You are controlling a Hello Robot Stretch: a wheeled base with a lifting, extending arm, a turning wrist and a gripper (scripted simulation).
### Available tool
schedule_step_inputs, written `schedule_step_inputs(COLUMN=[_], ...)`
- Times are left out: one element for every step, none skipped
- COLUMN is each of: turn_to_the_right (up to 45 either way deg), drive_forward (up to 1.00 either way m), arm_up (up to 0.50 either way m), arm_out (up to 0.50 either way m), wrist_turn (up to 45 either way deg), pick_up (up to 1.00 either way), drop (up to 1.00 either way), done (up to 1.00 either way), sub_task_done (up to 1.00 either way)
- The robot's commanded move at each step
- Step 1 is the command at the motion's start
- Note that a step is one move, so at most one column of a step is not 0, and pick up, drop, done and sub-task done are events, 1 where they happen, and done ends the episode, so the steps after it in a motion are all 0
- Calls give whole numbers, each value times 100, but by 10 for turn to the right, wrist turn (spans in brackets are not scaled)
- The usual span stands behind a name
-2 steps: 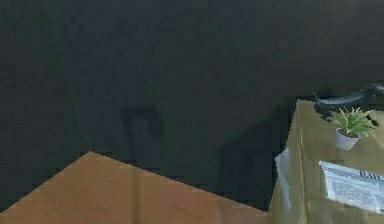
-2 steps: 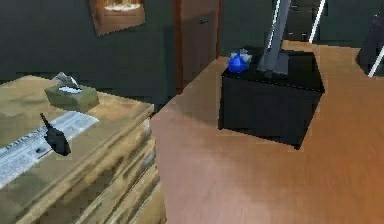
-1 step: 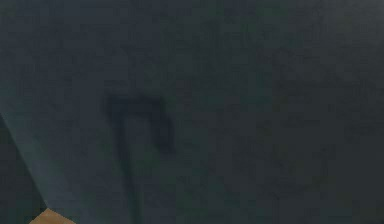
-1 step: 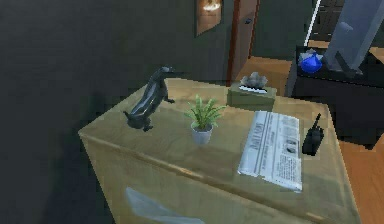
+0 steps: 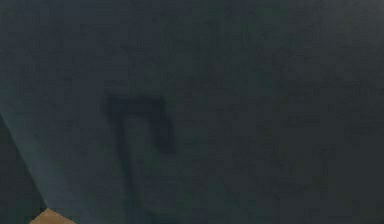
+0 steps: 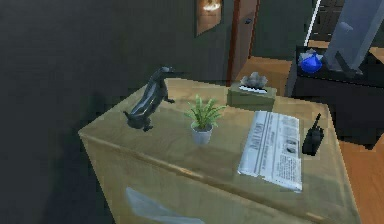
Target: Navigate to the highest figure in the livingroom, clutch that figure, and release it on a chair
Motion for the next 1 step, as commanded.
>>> schedule_step_inputs(turn_to_the_right=[0], drive_forward=[0], arm_up=[38], arm_out=[0], wrist_turn=[0], pick_up=[0], drop=[0], done=[0], sub_task_done=[0])
